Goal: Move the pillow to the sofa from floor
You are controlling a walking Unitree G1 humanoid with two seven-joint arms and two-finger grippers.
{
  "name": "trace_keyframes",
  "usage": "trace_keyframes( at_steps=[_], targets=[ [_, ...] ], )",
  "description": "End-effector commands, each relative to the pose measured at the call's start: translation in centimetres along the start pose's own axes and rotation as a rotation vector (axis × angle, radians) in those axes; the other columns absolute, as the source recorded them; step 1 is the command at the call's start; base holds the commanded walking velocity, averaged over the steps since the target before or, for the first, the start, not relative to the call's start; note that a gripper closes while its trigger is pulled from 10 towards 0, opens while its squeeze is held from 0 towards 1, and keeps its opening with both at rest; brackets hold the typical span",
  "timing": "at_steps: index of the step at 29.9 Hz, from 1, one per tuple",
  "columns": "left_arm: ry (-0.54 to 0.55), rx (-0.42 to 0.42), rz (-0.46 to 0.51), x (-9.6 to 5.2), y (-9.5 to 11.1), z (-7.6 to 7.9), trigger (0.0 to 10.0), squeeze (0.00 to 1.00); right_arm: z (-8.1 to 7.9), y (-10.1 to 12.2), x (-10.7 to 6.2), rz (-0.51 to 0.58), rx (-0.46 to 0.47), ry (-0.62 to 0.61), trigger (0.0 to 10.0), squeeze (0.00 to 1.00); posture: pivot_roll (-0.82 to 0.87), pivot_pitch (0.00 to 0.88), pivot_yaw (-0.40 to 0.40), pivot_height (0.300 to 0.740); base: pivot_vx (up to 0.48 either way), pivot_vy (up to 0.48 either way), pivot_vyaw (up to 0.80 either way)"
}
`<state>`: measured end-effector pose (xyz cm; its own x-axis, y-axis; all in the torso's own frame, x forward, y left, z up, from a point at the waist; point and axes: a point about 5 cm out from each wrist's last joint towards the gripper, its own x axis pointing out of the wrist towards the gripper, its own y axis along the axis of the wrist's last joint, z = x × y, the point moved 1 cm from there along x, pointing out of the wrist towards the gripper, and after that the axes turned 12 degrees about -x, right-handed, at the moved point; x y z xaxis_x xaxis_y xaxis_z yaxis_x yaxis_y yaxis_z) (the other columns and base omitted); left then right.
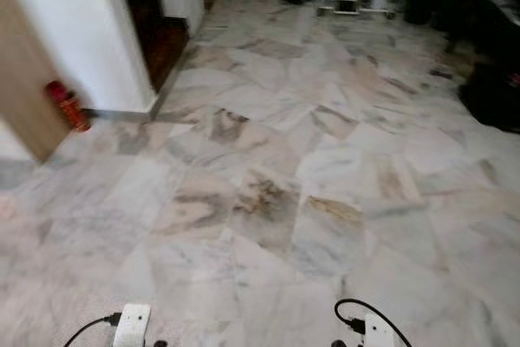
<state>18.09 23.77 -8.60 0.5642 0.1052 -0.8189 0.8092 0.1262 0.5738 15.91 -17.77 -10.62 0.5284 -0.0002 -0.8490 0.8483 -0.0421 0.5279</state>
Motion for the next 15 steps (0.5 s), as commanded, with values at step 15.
trace_keyframes(
  at_steps=[15],
  targets=[
    [0.014,0.023,-0.041,-0.21,-0.70,-0.89,10.0,0.00,-0.60,0.01,0.08,-0.005,0.025,0.002,10.0,0.00,-0.01,0.000,-0.007,0.740,0.000,0.000,0.80]
  ],
)
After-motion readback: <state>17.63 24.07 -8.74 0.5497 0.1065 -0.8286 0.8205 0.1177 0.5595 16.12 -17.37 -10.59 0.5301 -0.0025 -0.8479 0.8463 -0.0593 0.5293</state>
